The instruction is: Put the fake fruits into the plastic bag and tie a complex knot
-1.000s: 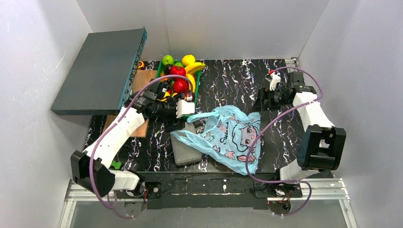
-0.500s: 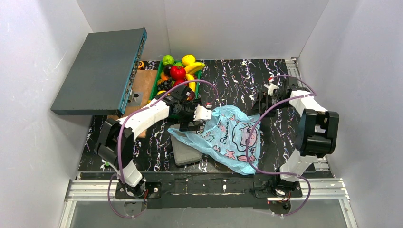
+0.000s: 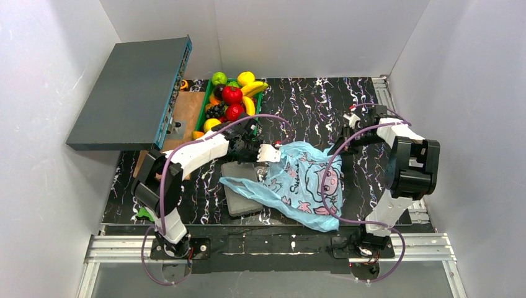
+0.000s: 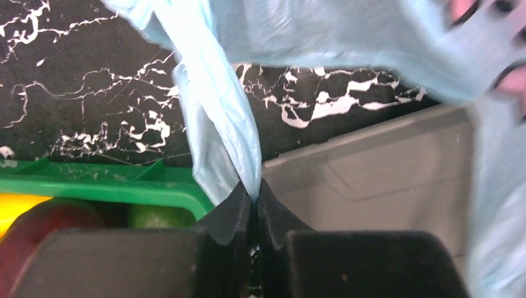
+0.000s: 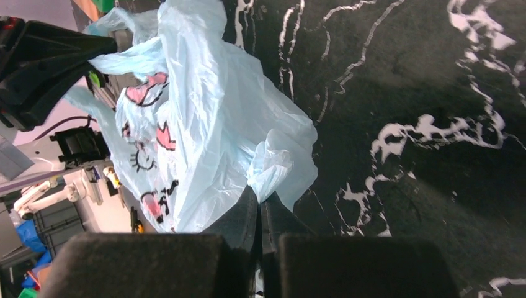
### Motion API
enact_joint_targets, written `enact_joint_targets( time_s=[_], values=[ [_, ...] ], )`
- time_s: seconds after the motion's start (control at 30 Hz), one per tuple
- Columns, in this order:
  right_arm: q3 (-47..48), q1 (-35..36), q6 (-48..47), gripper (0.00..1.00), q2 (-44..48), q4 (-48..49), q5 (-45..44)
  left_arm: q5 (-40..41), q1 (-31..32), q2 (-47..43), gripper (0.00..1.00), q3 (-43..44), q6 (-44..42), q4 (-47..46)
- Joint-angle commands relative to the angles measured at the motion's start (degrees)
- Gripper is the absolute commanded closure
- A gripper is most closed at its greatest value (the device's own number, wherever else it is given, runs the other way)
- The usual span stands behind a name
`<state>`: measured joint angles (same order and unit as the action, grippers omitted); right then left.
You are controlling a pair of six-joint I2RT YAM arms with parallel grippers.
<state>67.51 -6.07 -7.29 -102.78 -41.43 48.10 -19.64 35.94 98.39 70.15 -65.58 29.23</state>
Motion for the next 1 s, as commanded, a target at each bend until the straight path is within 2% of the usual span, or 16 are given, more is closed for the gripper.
enact_joint_targets(
  time_s=[0.0,0.13,0.3,0.47,0.57,0.6,0.67,0.7,0.73,0.83,0.97],
  values=[
    [2.49,-3.43,-4.86,0.99,4.83,-4.01,-3.54,3.26,-0.21,-7.52,1.00,2.94,5.31,5.23],
    [1.88,-6.31,-10.43,0.99,8.46,-2.72,-13.67,4.41,-4.47,-15.30,1.00,0.43,7.13,4.78],
    [0.66,-8.68,-14.49,0.99,11.49,4.23,-23.09,1.66,-11.56,-20.33,1.00,0.11,10.95,4.80],
    [5.00,-8.62,-13.28,0.99,10.23,6.08,-24.16,-3.34,-11.87,-22.70,1.00,1.06,13.86,3.91],
    [10.07,-8.41,-15.28,0.99,9.60,1.30,-17.50,-5.07,-10.24,-22.07,1.00,4.08,16.37,4.09],
    [12.61,-8.03,-16.60,0.94,9.33,-2.04,-14.75,-5.66,-9.42,-21.54,1.00,5.30,17.08,4.53],
    [17.24,-7.67,-17.83,0.42,10.01,-7.26,-7.81,-7.05,-7.47,-20.19,1.00,9.04,18.41,5.90],
    [18.39,-7.46,-17.50,0.05,11.25,-8.03,-5.01,-7.19,-6.37,-19.49,1.00,10.58,19.00,6.59],
    [19.07,-7.03,-17.49,0.02,13.04,-8.40,-2.20,-7.09,-5.28,-18.81,1.00,12.18,19.90,7.10],
    [18.87,-3.30,-17.37,0.00,20.79,-6.88,2.59,-6.70,-2.84,-16.74,1.00,16.47,21.96,8.39],
    [12.86,7.82,-14.29,0.00,31.46,1.46,1.74,-5.27,-0.44,-14.44,1.00,21.60,23.98,10.31]
  ],
)
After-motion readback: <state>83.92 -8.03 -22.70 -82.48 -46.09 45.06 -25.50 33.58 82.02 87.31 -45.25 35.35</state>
